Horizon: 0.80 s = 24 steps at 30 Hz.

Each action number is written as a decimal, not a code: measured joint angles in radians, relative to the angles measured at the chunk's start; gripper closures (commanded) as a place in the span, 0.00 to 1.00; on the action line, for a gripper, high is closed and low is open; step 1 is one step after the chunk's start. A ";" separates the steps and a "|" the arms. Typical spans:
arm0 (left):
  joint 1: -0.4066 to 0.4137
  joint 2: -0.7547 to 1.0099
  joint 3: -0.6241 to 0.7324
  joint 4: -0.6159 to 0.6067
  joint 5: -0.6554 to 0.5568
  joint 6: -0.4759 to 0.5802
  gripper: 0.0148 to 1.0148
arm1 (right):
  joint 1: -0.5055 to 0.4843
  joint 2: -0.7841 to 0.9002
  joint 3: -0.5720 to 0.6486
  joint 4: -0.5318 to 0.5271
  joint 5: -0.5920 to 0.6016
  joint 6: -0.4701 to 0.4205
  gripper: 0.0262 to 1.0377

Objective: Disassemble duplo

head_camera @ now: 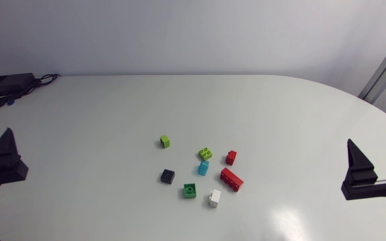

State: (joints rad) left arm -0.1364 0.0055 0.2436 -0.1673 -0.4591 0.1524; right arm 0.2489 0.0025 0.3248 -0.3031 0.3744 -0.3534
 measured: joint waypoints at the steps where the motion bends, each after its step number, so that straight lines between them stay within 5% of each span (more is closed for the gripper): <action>1: 0.000 0.000 -0.011 0.003 0.028 -0.002 0.03 | 0.000 0.000 -0.009 0.015 0.000 0.003 0.04; 18: 0.018 -0.001 -0.178 0.224 0.173 0.011 0.03 | 0.001 0.000 -0.280 0.502 0.035 0.072 0.04; 24: 0.019 -0.002 -0.222 0.280 0.201 0.037 0.03 | -0.001 0.000 -0.288 0.528 0.043 0.047 0.04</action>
State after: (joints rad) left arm -0.1177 0.0036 0.0219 0.1127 -0.2581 0.1898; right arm 0.2482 0.0025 0.0368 0.2249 0.4171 -0.3069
